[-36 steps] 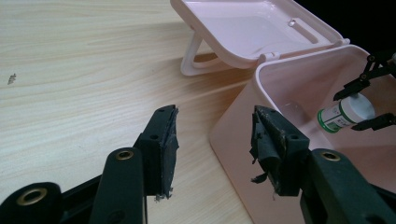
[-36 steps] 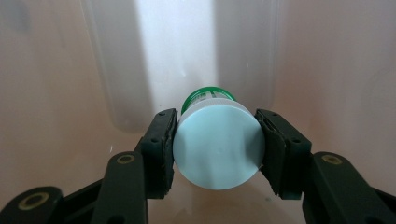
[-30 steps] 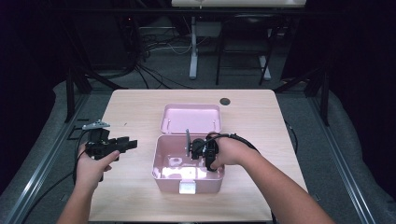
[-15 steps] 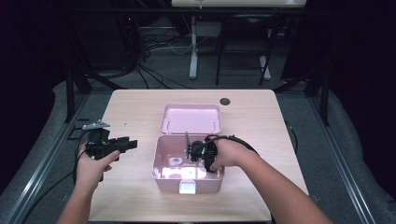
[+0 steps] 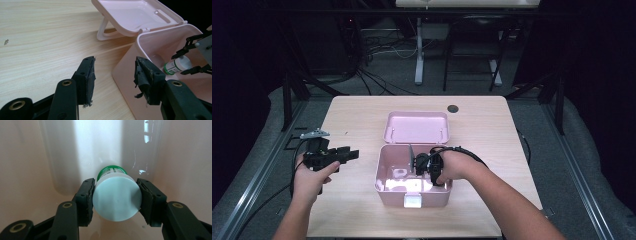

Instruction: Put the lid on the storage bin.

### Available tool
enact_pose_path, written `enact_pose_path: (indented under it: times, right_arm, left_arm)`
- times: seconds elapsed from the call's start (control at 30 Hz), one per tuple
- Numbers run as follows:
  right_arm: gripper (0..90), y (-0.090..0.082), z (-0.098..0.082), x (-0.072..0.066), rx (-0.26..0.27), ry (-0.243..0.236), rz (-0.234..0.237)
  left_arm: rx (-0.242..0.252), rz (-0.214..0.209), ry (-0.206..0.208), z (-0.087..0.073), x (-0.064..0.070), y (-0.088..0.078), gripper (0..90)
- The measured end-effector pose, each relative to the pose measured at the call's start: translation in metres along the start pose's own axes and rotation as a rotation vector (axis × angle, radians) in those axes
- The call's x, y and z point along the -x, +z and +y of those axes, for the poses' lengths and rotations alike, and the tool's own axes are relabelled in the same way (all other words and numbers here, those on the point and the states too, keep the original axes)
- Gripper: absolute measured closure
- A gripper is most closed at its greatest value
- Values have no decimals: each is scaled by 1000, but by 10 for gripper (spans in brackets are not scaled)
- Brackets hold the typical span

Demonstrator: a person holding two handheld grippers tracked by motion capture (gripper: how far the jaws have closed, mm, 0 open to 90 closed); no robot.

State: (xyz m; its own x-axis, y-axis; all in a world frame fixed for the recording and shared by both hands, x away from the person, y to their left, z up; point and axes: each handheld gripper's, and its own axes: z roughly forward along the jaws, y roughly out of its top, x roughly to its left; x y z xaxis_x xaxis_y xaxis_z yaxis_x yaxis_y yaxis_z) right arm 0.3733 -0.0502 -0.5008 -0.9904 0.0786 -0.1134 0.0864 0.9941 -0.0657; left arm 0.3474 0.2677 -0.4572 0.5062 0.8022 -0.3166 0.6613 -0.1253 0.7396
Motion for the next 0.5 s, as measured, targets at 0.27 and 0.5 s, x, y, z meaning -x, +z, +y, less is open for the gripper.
enact_pose_path:
  times: [0.27,0.5]
  right_arm:
    - [499,3,1,-1,-12,-16,-2]
    - [499,7,2,0,-29,-19,-1]
  left_arm:
    - [2,1,-1,0,0,1,509]
    - [0,0,-1,0,0,0,509]
